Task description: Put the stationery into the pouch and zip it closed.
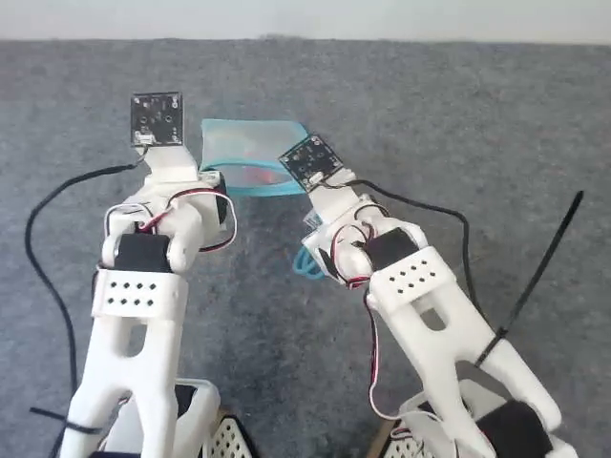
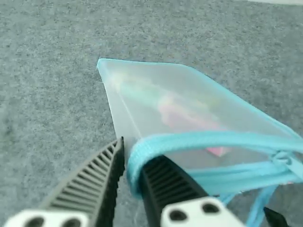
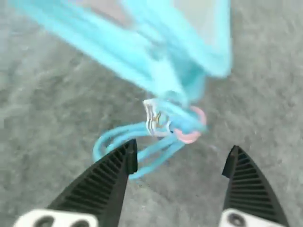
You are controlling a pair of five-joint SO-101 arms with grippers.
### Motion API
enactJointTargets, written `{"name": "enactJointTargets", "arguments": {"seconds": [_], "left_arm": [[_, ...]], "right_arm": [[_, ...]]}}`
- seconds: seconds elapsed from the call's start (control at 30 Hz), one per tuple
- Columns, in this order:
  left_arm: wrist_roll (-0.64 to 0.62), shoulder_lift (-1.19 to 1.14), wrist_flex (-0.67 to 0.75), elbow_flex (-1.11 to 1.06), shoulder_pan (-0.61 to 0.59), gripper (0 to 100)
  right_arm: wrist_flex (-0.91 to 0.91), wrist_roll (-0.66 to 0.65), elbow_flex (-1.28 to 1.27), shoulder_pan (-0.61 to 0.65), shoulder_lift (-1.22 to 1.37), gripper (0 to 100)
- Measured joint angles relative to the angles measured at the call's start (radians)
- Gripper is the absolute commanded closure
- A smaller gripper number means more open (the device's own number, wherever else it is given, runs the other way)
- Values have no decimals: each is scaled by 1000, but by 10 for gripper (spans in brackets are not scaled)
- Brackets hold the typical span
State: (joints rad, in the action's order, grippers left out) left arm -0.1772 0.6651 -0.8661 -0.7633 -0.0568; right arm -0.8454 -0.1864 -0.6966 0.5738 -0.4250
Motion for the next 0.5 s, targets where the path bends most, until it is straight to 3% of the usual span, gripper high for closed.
{"name": "enactJointTargets", "arguments": {"seconds": [0.3, 0.4, 0.5], "left_arm": [[0, 0, 3, 0, -9, 985], [0, 0, 3, 0, -34, 985], [0, 0, 5, 0, -44, 985]], "right_arm": [[-219, -8, -58, 203, -417, 702], [-255, -34, -100, 212, -624, 703], [-250, -38, -120, 141, -717, 703]]}}
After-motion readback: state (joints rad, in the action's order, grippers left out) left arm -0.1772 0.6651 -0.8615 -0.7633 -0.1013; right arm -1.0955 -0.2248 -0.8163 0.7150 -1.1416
